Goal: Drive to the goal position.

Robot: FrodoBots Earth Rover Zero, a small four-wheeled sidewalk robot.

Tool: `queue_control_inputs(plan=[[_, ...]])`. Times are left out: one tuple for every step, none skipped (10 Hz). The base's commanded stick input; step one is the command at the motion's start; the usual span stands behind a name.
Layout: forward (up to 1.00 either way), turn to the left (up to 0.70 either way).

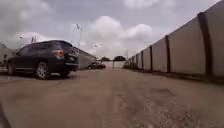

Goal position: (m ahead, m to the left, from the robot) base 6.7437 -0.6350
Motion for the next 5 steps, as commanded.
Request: queue_control_inputs(plan=[[0.7, 0.0], [0.7, 0.0], [0.7, 0.0], [0.7, 0.0], [0.7, 0.0]])
